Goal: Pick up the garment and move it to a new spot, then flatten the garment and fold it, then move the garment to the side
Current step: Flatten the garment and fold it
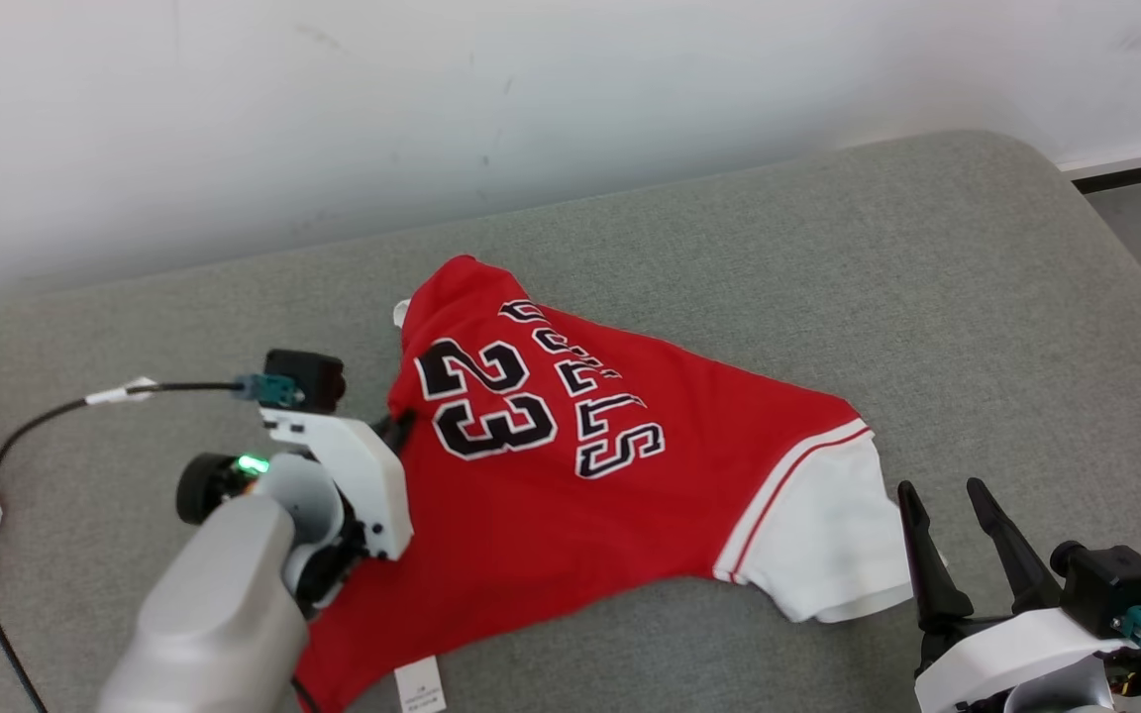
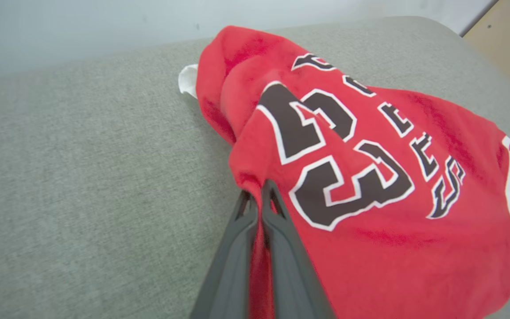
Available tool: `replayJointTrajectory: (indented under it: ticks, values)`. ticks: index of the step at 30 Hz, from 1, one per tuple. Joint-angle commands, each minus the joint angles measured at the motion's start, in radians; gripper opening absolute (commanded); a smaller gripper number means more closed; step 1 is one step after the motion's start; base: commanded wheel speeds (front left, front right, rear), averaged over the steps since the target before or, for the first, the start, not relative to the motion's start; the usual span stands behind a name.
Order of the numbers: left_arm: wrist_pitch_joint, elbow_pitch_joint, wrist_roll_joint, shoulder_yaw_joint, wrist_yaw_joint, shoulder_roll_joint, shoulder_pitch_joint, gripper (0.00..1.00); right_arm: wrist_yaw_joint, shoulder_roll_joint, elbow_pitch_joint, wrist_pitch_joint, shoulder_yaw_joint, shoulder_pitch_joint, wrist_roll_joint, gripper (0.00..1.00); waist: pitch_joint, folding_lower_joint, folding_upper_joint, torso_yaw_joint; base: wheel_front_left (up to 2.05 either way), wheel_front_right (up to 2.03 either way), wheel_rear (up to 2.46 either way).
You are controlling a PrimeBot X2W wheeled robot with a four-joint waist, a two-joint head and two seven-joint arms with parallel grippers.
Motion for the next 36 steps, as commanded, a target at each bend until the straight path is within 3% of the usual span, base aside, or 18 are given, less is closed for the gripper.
replayJointTrajectory:
  ticks: [1,14,15,16,17,28,33,36]
  values:
    - [-0.016,0.012,0.014,0.009,0.009,0.021,-0.026,0.00,-0.002,0.000,0.002,0.003,0.001,-0.001,-0.006,1.00,-0.003,-0.0001,-0.0001,0.003,0.00,0.00,0.00]
    - [-0.130,0.155,0.031,0.004,0.011,0.057,-0.135,0.00,-0.002,-0.001,-0.008,0.012,0.029,-0.019,-0.008,1.00,0.028,-0.0001,-0.0001,-0.021,0.00,0.00,0.00]
    - [-0.145,0.170,0.028,0.008,0.013,0.055,-0.140,0.08,-0.002,-0.001,-0.007,0.012,0.030,-0.019,-0.007,1.00,0.029,-0.0001,-0.0001,-0.025,0.00,0.00,0.00]
    - [-0.158,0.185,0.027,0.007,0.012,0.052,-0.143,0.44,-0.002,-0.001,-0.006,0.010,0.028,-0.019,-0.007,1.00,0.029,-0.0001,-0.0001,-0.027,0.00,0.00,0.00]
    - [-0.173,0.199,0.024,0.007,0.010,0.048,-0.145,1.00,-0.002,0.000,-0.006,0.009,0.027,-0.018,-0.006,1.00,0.029,-0.0001,-0.0001,-0.029,0.00,0.00,0.00]
    - [-0.340,0.220,0.007,-0.001,-0.016,0.070,-0.130,1.00,-0.002,-0.004,-0.005,-0.016,0.015,0.009,-0.004,1.00,-0.046,-0.0001,-0.0001,-0.011,0.00,0.00,0.00]
    - [-0.390,0.137,0.000,0.022,-0.007,0.100,-0.082,1.00,-0.002,-0.008,-0.023,-0.050,0.006,0.028,-0.009,1.00,-0.092,-0.0001,-0.0001,0.017,0.00,0.00,0.00]
    - [-0.400,0.036,0.000,0.052,0.024,0.117,-0.022,1.00,-0.002,-0.008,-0.037,-0.085,0.000,0.039,-0.015,1.00,-0.116,-0.0001,-0.0001,0.034,0.00,0.00,0.00]
